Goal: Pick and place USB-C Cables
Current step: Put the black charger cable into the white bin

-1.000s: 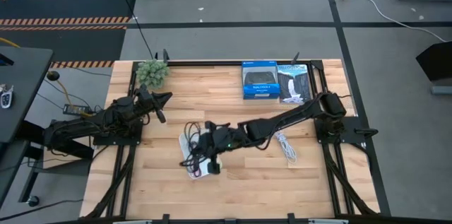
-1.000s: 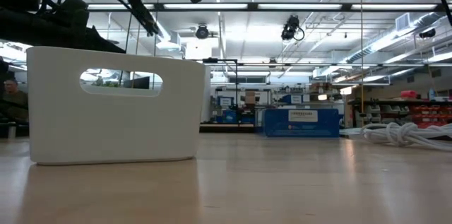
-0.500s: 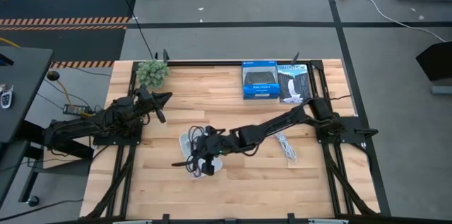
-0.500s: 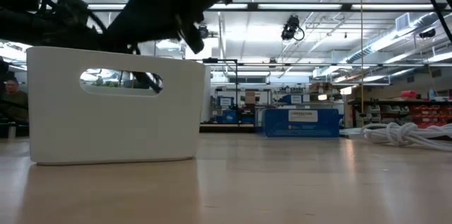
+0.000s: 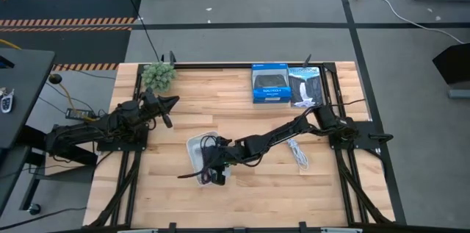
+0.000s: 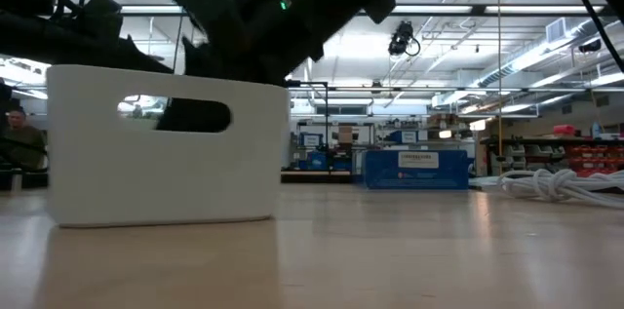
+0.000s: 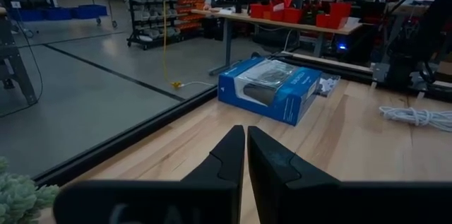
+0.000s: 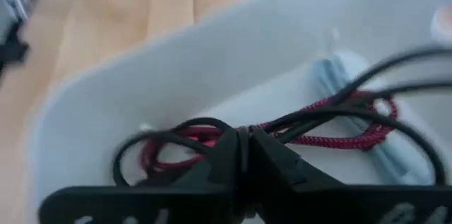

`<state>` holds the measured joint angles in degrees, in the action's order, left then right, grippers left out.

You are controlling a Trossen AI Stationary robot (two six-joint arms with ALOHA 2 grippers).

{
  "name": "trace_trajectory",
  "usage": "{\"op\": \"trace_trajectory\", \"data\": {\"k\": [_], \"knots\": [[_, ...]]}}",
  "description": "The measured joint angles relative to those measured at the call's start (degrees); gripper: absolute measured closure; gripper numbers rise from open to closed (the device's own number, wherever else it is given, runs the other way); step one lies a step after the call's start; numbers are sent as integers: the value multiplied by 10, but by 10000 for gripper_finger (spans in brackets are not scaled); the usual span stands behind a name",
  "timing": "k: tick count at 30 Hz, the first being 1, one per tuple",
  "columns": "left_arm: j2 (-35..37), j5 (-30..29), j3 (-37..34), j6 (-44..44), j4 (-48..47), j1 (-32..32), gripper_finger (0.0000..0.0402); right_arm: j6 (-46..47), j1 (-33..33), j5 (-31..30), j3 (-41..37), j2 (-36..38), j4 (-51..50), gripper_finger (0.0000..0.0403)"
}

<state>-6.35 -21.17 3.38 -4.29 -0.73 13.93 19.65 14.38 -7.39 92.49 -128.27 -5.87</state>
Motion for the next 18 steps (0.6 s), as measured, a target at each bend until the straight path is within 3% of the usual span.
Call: {"op": "trace_trajectory", "data": {"k": [8, 13, 18], "knots": [[0, 0, 0, 0, -2, 0, 377, -16, -12, 55, 1, -10, -40, 316], [0, 0, 0, 0, -1, 0, 377, -36, -18, 57, 3, 1, -59, 291], [0, 0, 0, 0, 0, 0, 377, -48, -19, 76, 48, 2, -126, 264]]}}
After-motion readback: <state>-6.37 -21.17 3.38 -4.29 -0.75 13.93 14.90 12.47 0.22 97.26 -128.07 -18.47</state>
